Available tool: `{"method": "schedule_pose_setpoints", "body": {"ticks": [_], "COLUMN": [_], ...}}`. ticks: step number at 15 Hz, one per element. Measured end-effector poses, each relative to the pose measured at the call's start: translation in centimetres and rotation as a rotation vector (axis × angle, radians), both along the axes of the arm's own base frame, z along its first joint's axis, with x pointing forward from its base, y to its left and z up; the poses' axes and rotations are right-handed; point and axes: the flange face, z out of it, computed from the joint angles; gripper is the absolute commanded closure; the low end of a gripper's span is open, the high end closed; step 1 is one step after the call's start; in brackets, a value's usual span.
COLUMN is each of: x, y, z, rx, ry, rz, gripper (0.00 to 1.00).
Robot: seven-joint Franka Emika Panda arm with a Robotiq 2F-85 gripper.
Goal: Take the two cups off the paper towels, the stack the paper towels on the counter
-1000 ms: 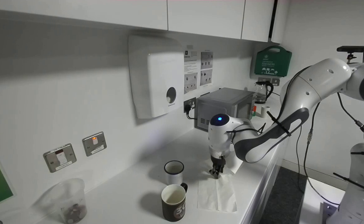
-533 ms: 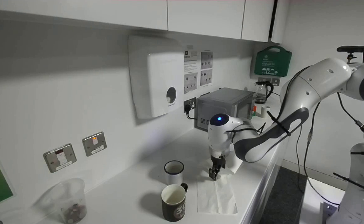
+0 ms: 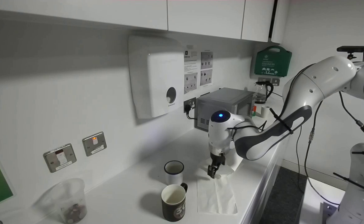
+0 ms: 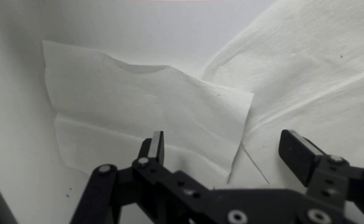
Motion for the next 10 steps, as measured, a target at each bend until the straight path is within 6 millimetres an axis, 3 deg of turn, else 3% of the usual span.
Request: {"method": "schedule_pose_setpoints", "body": {"ticks": [10], "x": [0.3], "y": [-1.3], "z": [-0.1], "rx": [-0.017], "ry": [0.014], "rz": [-0.027], "gripper": [0.00]}}
